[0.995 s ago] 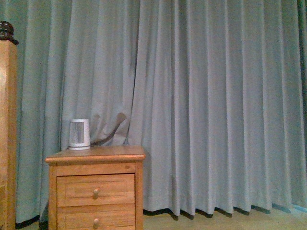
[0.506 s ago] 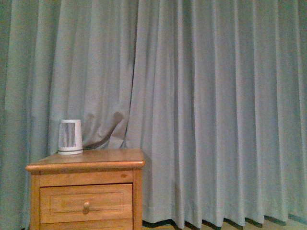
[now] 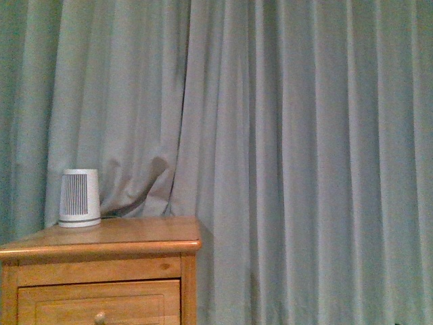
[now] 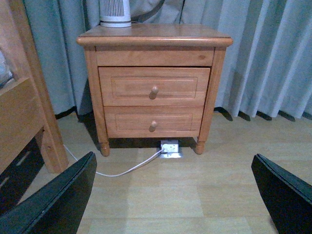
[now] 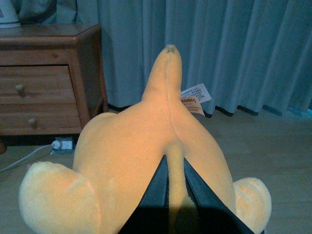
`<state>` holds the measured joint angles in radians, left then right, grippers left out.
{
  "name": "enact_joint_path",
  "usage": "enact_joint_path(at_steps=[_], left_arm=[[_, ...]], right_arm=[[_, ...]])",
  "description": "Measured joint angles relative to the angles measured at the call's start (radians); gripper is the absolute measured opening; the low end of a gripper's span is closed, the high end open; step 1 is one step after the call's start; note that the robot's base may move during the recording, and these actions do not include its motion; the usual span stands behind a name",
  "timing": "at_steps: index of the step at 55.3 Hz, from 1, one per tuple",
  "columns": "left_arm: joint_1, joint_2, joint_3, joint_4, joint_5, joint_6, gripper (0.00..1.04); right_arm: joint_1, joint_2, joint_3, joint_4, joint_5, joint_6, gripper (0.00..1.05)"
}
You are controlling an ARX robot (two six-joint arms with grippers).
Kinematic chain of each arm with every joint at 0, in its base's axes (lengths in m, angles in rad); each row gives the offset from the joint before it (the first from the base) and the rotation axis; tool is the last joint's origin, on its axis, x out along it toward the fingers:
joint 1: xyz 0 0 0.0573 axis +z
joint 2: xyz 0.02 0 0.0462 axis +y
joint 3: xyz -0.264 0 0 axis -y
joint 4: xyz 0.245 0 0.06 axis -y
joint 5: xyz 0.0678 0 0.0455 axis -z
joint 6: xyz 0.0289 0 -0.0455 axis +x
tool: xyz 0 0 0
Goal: Put away toys
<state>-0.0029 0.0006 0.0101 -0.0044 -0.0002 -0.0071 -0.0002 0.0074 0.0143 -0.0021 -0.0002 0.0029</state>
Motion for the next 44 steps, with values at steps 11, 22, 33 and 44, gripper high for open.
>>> enact_joint_path(at_steps=[11, 22, 33, 44], left_arm=[[0.0, 0.0, 0.0, 0.0, 0.0, 0.0, 0.98], [0.0, 0.0, 0.0, 0.0, 0.0, 0.0, 0.98], [0.002, 0.0, 0.0, 0.0, -0.006, 0.0, 0.98], [0.002, 0.0, 0.0, 0.0, 0.002, 0.0, 0.98]], right_arm=[[0.0, 0.0, 0.0, 0.0, 0.0, 0.0, 0.06], [0.0, 0.0, 0.0, 0.0, 0.0, 0.0, 0.06], [0.001, 0.0, 0.0, 0.0, -0.01, 0.0, 0.06], [0.001, 0.0, 0.0, 0.0, 0.001, 0.0, 0.06]])
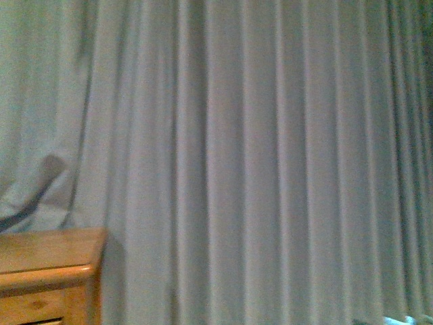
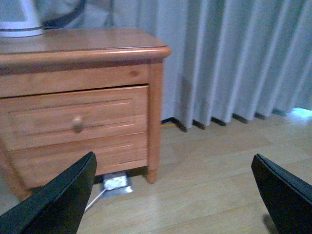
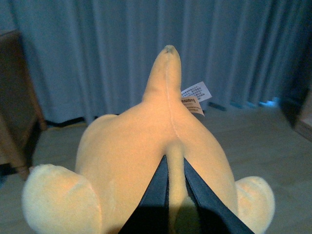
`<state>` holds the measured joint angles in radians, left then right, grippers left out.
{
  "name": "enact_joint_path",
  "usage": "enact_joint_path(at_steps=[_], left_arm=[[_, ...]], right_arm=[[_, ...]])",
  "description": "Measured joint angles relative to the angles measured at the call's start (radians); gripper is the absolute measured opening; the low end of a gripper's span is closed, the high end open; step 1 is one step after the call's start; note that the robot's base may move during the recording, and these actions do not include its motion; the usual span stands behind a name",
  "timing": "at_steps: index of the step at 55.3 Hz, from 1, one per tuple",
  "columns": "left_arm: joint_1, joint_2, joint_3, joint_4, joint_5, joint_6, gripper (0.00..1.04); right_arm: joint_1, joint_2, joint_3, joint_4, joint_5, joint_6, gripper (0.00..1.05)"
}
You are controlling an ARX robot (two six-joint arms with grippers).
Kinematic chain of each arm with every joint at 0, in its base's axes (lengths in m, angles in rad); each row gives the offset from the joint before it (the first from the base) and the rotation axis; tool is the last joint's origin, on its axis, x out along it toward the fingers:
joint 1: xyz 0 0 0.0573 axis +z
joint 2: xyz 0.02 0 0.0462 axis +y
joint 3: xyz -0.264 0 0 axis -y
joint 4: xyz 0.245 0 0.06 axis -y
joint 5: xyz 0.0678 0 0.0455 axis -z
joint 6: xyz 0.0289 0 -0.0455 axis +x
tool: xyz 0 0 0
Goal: Put away toys
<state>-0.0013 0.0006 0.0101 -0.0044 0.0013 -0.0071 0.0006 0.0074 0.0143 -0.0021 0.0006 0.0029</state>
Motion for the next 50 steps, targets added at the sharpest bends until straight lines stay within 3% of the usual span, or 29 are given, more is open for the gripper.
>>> enact_joint_path(at_steps=[50], left_arm=[[0.0, 0.001, 0.0, 0.0, -0.006, 0.0, 0.98]], right_arm=[[0.0, 0.0, 0.0, 0.0, 0.002, 0.0, 0.06]])
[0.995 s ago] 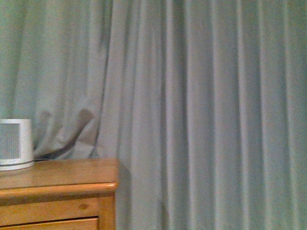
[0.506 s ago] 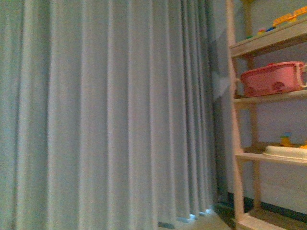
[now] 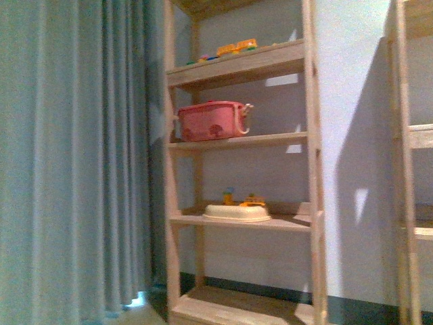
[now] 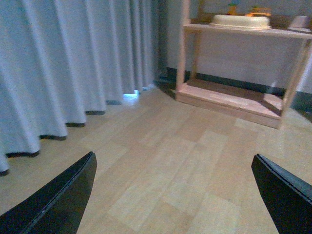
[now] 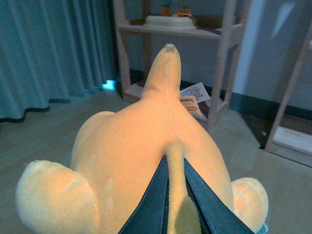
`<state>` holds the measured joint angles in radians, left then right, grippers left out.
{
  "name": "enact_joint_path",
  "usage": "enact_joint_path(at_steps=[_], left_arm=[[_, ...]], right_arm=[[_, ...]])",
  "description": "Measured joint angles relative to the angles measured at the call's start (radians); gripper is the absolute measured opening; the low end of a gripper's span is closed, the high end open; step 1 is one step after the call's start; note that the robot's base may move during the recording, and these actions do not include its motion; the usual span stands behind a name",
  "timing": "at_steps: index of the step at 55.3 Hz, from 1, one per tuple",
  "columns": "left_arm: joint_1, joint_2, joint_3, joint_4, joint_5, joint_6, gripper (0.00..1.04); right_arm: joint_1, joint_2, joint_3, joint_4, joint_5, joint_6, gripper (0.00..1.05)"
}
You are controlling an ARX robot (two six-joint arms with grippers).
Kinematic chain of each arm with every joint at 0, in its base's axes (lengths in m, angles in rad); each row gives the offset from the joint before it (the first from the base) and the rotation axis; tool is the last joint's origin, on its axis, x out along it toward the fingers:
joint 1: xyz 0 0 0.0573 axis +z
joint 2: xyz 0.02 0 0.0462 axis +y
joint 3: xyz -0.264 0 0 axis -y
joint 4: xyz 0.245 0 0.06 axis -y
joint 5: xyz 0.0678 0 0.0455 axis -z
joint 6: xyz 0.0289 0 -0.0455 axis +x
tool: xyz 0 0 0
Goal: Put away toys
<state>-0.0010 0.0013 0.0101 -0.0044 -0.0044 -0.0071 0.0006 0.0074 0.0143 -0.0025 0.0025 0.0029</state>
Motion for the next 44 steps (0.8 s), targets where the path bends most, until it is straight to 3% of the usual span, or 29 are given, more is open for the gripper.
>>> enact_joint_path(at_steps=[44], left_arm=[[-0.001, 0.0, 0.0, 0.0, 0.005, 0.002, 0.98]], right_arm=[[-0.001, -0.001, 0.0, 0.0, -0.006, 0.0, 0.06]])
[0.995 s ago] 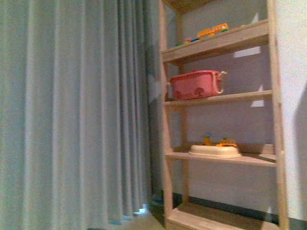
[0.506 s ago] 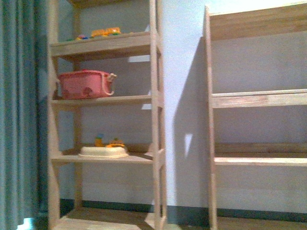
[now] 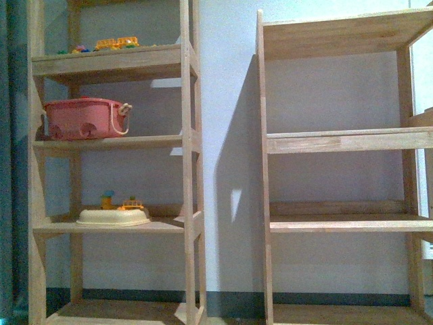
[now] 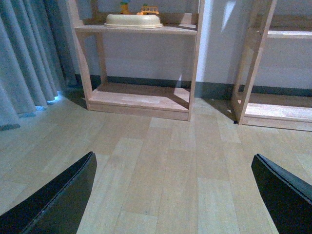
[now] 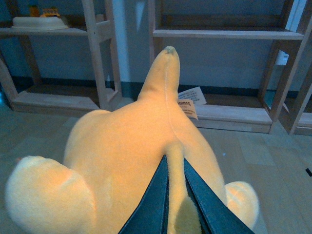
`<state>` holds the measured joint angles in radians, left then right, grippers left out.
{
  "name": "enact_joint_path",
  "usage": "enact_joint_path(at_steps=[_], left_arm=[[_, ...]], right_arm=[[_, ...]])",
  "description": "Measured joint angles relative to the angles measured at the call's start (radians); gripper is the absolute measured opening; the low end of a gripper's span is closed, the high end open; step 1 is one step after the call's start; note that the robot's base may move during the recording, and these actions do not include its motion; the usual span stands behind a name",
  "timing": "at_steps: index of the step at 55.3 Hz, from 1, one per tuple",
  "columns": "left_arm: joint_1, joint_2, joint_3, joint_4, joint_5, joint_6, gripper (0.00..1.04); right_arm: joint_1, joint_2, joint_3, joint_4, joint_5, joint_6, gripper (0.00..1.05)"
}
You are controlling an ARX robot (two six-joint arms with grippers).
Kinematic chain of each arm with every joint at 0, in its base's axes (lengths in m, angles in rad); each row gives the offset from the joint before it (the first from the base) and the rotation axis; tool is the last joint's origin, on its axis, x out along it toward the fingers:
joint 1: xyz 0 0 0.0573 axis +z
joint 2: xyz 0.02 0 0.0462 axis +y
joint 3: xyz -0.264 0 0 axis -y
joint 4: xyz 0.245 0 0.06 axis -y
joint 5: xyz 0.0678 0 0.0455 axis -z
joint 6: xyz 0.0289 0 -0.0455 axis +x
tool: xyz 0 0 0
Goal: Put away toys
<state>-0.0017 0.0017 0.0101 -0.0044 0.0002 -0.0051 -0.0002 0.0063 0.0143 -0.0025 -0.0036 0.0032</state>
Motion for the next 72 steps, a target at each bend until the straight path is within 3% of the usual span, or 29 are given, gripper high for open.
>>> enact_joint_path(at_steps=[72], left_arm=[[0.0, 0.0, 0.0, 0.0, 0.0, 0.0, 0.98]], right_arm=[[0.001, 0.0, 0.0, 0.0, 0.003, 0.0, 0.06]])
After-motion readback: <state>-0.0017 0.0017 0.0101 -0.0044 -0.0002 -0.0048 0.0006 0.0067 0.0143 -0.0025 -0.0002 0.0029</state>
